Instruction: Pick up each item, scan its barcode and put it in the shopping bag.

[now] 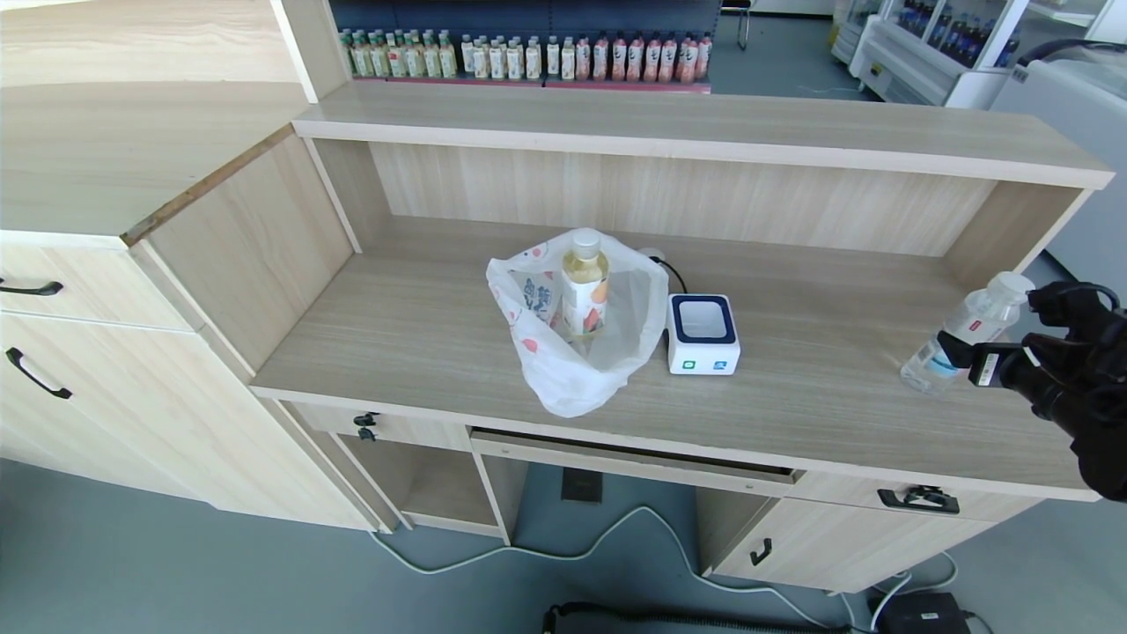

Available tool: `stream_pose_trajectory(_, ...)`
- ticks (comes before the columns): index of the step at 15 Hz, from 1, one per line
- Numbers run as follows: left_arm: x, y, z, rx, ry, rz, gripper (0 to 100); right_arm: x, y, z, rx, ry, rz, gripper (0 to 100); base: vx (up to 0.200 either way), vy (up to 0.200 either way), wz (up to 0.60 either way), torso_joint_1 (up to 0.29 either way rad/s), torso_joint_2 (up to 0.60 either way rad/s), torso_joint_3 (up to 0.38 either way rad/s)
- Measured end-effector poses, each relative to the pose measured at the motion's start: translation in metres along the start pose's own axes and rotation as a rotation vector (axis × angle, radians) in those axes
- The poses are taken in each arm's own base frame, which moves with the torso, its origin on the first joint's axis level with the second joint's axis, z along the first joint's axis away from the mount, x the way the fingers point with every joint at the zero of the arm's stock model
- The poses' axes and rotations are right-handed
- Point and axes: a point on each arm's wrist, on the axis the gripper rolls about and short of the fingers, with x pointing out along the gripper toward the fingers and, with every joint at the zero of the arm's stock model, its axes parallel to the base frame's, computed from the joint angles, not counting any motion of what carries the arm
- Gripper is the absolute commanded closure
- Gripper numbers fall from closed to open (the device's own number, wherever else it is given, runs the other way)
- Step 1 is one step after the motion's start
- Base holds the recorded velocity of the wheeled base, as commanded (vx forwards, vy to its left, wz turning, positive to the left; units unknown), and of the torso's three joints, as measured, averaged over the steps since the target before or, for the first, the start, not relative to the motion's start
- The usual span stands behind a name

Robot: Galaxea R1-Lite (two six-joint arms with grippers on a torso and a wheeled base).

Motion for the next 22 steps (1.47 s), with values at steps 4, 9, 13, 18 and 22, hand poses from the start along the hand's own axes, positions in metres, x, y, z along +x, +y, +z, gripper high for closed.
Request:
stream_pose_trajectory(4,0.000,0.000,0.000,0.000,0.000,0.000,0,0.009,0.002,0.000,-0.001,-0.010,0.006,0,0.000,0.000,0.00,0.000,0.00,0.000)
stream_pose_trajectory(9,0.000,0.000,0.000,0.000,0.000,0.000,0,0.017,0.012,-0.004,-0.001,-0.010,0.028,0,0.000,0.000,0.00,0.000,0.00,0.000)
stream_pose_trajectory(13,0.000,0.000,0.000,0.000,0.000,0.000,0,0.031,0.018,-0.001,-0.005,-0.044,0.029,0,0.000,0.000,0.00,0.000,0.00,0.000)
stream_pose_trajectory(18,0.000,0.000,0.000,0.000,0.000,0.000,0,0.040,0.022,-0.008,-0.004,-0.038,0.038,0,0.000,0.000,0.00,0.000,0.00,0.000)
stream_pose_trajectory(22,0.000,0.000,0.000,0.000,0.000,0.000,0,0.047,0.025,-0.011,-0.004,-0.045,0.041,0,0.000,0.000,0.00,0.000,0.00,0.000)
